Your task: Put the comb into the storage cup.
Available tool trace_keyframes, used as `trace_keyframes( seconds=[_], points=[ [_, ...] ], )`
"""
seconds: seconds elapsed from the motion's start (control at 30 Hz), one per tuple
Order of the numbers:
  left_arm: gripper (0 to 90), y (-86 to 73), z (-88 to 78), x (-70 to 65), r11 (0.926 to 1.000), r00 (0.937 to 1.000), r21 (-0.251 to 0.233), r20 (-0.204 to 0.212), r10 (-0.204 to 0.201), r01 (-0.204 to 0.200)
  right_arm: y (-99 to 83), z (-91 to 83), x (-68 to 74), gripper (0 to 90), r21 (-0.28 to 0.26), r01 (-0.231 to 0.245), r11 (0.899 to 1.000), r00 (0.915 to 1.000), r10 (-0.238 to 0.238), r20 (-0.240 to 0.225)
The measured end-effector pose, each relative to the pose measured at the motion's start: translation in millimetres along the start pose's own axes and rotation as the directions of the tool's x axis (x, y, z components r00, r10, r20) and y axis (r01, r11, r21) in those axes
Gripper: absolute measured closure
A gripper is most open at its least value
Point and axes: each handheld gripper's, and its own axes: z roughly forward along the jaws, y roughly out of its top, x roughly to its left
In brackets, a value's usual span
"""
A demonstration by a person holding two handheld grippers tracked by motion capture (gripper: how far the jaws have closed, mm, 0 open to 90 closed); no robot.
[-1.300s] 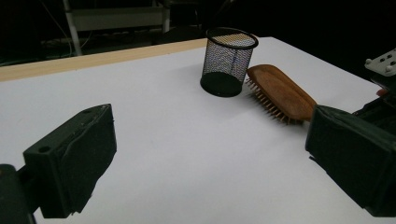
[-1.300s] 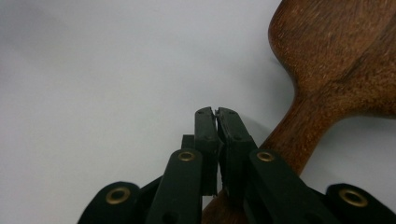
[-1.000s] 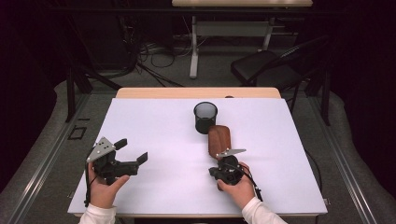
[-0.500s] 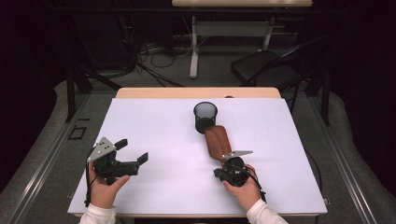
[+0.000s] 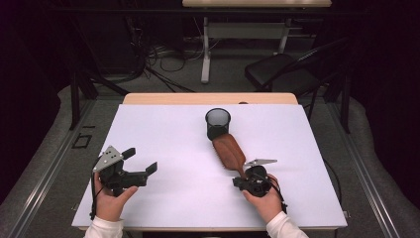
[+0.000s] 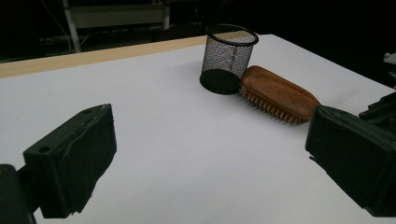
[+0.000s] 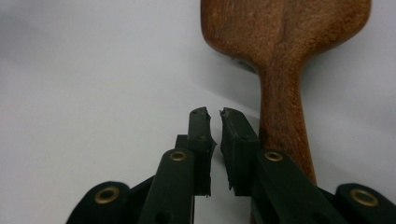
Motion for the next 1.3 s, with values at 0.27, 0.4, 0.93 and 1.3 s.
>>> trace_keyframes(
  seconds=[0.27, 0.4, 0.93, 1.3],
  points=[
    [2.1, -0.1, 0.0, 0.3, 1.0, 1.0, 0.0, 0.0, 0.0, 0.0, 2.6, -9.1, -7.5, 77.3, -0.028, -0.022, 0.999, 0.9997, 0.022, 0.007],
    [2.1, -0.1, -0.1, 0.6, 1.0, 1.0, 0.001, 0.0, 0.0, 0.0, 5.1, -15.6, -8.5, 72.8, -0.063, -0.021, 0.998, 0.9997, 0.021, 0.008],
    [2.0, -0.8, 1.3, 0.4, 1.0, 1.0, 0.004, 0.0, 0.003, -0.003, 9.4, -20.0, -5.5, 46.2, -0.114, 0.052, 0.992, 0.9958, -0.043, 0.08],
    [2.1, -1.0, 1.7, 0.5, 1.0, 1.0, 0.006, 0.0, 0.003, -0.003, 10.0, -16.4, -6.6, 38.4, -0.1, 0.078, 0.992, 0.994, -0.07, 0.084]
  ],
)
